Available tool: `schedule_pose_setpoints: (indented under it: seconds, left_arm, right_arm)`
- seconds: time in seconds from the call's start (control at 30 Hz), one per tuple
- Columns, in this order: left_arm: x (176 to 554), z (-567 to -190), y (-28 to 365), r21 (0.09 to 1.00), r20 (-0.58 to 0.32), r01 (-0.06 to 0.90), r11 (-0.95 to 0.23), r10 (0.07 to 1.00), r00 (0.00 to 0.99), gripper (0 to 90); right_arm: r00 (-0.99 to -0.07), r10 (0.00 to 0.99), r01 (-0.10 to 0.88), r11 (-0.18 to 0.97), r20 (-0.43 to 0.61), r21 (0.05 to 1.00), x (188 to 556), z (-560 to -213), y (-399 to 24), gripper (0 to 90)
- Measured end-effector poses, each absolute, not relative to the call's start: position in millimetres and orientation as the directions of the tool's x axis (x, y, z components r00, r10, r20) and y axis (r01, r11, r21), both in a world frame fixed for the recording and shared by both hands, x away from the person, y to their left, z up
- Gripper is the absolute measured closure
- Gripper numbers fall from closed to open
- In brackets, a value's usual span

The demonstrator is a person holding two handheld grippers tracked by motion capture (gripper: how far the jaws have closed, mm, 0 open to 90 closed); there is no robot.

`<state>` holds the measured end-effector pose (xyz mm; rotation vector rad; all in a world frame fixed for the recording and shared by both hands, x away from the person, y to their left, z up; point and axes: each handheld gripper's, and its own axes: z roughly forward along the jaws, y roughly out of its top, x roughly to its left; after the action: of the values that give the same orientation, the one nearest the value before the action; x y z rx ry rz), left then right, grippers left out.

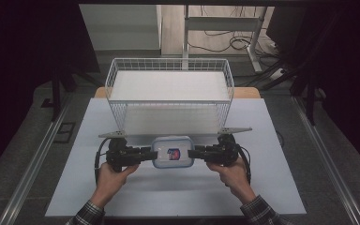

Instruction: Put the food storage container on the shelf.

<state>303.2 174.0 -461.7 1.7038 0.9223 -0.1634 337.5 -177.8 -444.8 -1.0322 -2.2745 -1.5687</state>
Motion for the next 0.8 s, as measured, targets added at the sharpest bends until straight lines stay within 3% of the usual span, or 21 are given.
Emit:
schedule_pose_setpoints:
  seconds: [0.8]
  left_arm:
    - [357,-360,183,0.807,-0.489,0.590,-0.025,0.533,0.690,57.3]
  right_arm:
    - [-0.766,0.411,0.586,0.130,0.495,0.799,396,-352,-167,58.1]
